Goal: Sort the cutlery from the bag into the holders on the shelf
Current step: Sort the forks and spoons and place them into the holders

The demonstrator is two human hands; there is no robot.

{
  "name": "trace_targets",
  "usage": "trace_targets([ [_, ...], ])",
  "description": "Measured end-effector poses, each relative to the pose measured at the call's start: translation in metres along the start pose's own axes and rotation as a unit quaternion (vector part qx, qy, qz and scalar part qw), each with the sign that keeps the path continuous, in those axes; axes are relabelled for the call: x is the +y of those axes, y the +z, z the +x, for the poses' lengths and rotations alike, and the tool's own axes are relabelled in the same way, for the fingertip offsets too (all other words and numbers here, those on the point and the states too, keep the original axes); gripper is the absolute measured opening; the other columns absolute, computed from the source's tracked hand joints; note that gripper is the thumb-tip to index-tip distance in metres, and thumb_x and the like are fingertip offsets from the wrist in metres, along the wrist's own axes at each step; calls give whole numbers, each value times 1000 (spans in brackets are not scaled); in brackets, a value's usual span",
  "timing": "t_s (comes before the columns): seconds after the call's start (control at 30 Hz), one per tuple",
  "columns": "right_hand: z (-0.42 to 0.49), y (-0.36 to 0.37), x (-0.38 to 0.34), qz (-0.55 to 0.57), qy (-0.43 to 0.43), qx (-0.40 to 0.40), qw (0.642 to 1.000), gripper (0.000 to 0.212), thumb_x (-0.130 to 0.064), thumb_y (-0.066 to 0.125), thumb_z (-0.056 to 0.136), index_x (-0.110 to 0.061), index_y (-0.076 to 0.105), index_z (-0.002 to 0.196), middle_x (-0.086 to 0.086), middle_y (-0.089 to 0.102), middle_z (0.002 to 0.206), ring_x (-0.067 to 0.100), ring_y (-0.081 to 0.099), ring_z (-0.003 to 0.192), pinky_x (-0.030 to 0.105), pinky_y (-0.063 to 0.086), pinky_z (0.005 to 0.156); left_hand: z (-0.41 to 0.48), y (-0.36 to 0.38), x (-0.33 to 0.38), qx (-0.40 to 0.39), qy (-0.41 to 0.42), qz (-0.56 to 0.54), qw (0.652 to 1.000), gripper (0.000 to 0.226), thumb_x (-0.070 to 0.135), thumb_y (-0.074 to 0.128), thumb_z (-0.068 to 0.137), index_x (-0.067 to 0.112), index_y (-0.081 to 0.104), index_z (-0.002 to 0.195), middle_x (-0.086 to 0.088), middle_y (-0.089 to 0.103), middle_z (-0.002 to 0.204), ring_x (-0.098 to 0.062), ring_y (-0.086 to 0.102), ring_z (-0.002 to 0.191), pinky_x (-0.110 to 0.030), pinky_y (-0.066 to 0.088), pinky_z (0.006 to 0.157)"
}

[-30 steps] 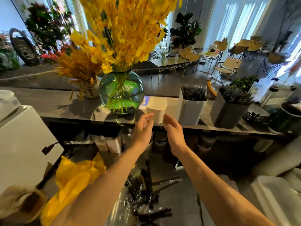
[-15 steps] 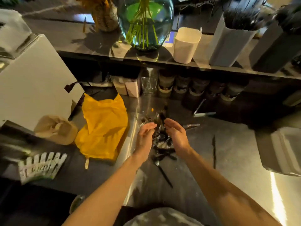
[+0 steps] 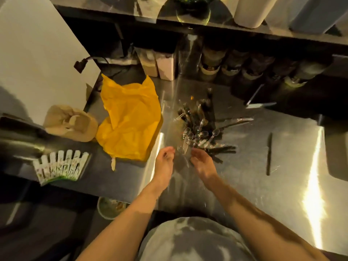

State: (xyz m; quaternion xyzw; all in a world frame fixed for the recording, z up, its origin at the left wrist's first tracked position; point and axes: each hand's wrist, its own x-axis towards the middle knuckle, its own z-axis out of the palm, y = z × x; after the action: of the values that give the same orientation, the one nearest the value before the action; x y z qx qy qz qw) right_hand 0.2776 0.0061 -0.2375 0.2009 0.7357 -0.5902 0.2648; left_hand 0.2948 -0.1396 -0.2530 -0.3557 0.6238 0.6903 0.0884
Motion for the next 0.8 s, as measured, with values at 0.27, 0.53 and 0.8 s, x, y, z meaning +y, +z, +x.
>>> trace_targets([
  [0.27,29,39,0,-160,-31,36,986,59,-35,70,73,-20,53,128,4,63,120,25,62,111,48,55,96,25,0,-3,8,-23,94,995,21,6,55,97,14,62,115,-5,62,114,-25,60,110,-39,51,100],
  [0.53,44,68,-7,-347,-40,114,930,55,-7,67,86,1,40,133,18,47,130,32,48,121,41,40,110,43,7,4,-13,-23,121,992,32,-5,47,95,14,58,118,-1,58,115,-14,55,105,-14,44,82],
  [0.8,57,62,-6,-367,-98,134,915,23,-4,52,98,-11,54,121,9,57,123,27,51,114,41,44,102,62,4,6,4,-15,107,994,28,-4,49,95,14,60,114,-5,62,117,-19,58,112,-21,45,94],
])
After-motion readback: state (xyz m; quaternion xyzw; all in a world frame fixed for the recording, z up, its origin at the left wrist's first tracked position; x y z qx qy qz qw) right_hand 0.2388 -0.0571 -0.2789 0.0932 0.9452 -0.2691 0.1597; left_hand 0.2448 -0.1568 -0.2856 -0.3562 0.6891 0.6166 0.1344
